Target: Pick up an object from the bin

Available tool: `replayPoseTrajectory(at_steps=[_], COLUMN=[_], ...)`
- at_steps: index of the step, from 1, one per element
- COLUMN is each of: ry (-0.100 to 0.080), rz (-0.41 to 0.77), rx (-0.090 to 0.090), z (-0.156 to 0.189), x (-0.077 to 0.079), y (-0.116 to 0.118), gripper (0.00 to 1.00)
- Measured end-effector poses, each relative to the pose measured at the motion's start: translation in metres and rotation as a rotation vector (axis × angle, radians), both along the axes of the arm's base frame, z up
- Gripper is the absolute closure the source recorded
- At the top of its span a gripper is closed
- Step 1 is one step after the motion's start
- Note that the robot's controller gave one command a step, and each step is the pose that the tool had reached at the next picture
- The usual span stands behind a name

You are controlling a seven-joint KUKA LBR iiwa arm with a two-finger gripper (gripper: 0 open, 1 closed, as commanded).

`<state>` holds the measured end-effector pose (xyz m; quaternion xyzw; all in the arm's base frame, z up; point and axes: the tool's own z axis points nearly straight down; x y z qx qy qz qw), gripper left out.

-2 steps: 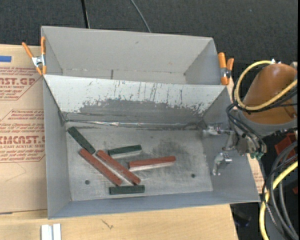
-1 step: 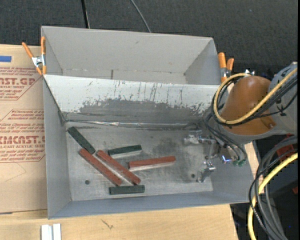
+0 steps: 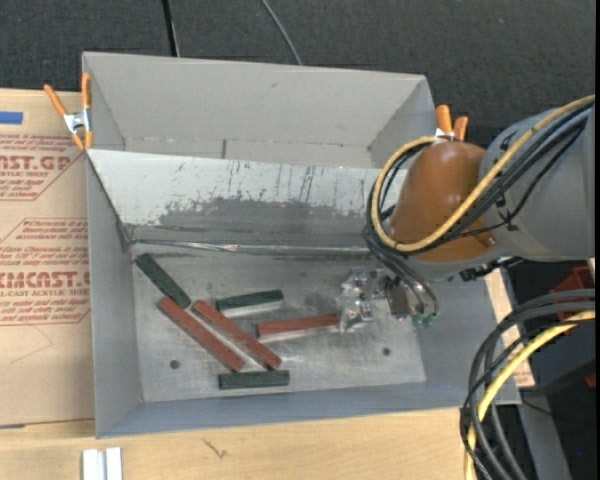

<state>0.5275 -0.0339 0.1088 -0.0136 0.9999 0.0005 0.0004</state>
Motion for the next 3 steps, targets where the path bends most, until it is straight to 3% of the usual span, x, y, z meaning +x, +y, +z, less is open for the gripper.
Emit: replayPoseTrajectory(at_steps=[1,2,3], ry=[0.0,0.0,0.011], rz=[0.0,0.0,-0.025], rx=[-0.001,-0.001,0.0], z=[0.0,0.0,-0.037], x=[0.0,0.0,-0.012], y=[0.0,0.0,0.022], gripper=[0.0,0.0,1.0])
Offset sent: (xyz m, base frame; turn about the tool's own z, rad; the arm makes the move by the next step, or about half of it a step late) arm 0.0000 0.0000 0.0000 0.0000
